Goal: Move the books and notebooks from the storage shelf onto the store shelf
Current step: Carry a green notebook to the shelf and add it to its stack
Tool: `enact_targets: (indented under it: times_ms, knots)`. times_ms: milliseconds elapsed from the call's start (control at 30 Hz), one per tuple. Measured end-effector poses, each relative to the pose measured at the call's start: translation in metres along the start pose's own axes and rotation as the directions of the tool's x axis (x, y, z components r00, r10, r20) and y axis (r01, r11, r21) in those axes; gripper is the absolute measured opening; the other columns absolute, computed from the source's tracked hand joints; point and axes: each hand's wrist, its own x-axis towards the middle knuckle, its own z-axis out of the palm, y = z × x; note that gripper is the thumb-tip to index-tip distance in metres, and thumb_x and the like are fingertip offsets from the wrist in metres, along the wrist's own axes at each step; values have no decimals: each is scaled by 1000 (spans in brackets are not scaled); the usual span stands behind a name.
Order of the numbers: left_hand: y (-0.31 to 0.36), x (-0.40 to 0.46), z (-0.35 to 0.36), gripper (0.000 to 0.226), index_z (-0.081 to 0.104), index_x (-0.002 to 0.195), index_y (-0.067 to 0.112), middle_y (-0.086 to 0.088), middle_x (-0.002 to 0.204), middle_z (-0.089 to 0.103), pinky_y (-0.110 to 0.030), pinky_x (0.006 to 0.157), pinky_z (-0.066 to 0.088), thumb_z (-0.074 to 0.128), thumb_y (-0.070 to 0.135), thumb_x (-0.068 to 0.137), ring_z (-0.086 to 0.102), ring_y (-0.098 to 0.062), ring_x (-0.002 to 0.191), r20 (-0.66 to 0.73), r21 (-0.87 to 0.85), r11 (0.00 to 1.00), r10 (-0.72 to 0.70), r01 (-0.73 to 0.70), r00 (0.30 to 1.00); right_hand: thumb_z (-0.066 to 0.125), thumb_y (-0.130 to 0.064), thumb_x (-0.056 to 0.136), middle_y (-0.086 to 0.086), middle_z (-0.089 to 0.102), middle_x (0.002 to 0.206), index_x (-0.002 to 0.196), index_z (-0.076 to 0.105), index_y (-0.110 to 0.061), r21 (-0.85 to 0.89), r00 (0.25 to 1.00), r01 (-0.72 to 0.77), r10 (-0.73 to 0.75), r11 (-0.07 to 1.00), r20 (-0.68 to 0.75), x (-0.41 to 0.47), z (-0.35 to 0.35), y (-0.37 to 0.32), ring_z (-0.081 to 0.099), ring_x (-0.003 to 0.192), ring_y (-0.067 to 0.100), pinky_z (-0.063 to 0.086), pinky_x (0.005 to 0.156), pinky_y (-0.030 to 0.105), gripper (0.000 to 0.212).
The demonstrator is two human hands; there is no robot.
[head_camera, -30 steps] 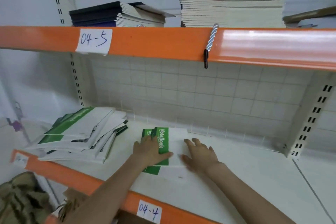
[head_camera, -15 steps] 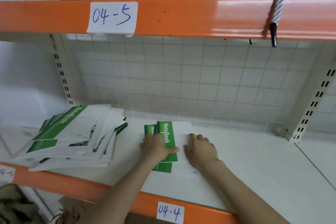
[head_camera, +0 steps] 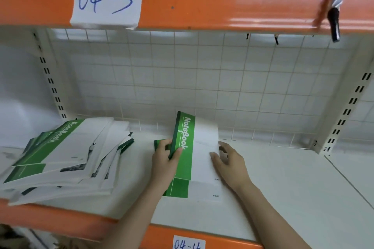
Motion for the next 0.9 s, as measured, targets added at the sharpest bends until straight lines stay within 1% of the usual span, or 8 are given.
enact_targets:
  times_ms: [200, 267, 333, 433, 533, 633, 800, 900]
  knots:
    - [8, -3, -5, 18, 62, 111, 18, -1, 94, 72, -40, 81, 53, 51, 16, 97, 68, -22, 89, 90, -275, 959, -43, 66, 995, 50, -11, 97, 8, 72, 92, 100, 62, -13, 575, 961, -275, 215, 771, 172, 0, -4, -15, 70, 73, 17, 56, 65, 28, 13]
    - [10, -5, -8, 24, 66, 106, 23, -4, 93, 73, -35, 76, 52, 43, 21, 100, 68, -21, 87, 76, -267, 963, -13, 33, 997, 47, -6, 98, 5, 71, 84, 101, 61, -8, 632, 951, -303, 268, 713, 155, 1, -11, -17, 69, 63, 11, 53, 55, 22, 14]
    - [7, -7, -10, 20, 66, 106, 25, 4, 95, 71, -32, 78, 52, 48, 25, 98, 65, -15, 88, 55, 51, 993, 107, -110, 993, 46, -6, 98, 6, 67, 84, 107, 59, -4, 641, 949, -301, 292, 706, 123, 4, -21, -17, 66, 60, 11, 49, 49, 18, 16]
    - [-4, -10, -8, 57, 54, 128, 25, 7, 122, 57, -32, 94, 43, 56, 60, 83, 47, -14, 111, 190, 709, 672, 113, -216, 975, 43, -5, 99, 9, 65, 88, 113, 57, -2, 693, 945, -295, 307, 658, 112, 5, -30, -17, 64, 62, 13, 48, 46, 16, 20]
    - [-7, -10, -5, 94, 40, 139, 24, 2, 137, 44, -35, 100, 34, 43, 85, 68, 38, -21, 124, 204, 852, 495, -14, -170, 979, 42, -5, 99, 7, 65, 85, 109, 58, -4, 705, 945, -298, 301, 643, 124, 6, -32, -18, 64, 58, 10, 46, 44, 14, 18]
    - [-10, -4, -3, 89, 43, 136, 20, -2, 129, 53, -34, 99, 37, 56, 76, 69, 46, -23, 118, 160, 811, 571, 0, -132, 987, 44, -6, 98, 5, 68, 85, 102, 60, -8, 683, 949, -295, 285, 668, 132, 5, -29, -17, 65, 65, 14, 51, 50, 18, 16]
    - [-7, -4, -2, 40, 60, 105, 12, -6, 104, 65, -35, 79, 50, 76, 33, 74, 61, -27, 96, 66, 653, 756, -10, -36, 998, 46, -6, 97, 5, 67, 85, 102, 60, -8, 599, 956, -286, 268, 748, 122, 5, -21, -14, 63, 70, 19, 51, 60, 24, 15]
    - [-6, 0, -6, 60, 50, 132, 6, -7, 126, 60, -33, 89, 48, 73, 7, 78, 57, -28, 113, 10, 457, 880, -151, 130, 988, 46, -5, 97, 2, 65, 79, 101, 59, -7, 572, 957, -284, 265, 769, 119, 4, -18, -13, 62, 64, 15, 50, 52, 17, 14]
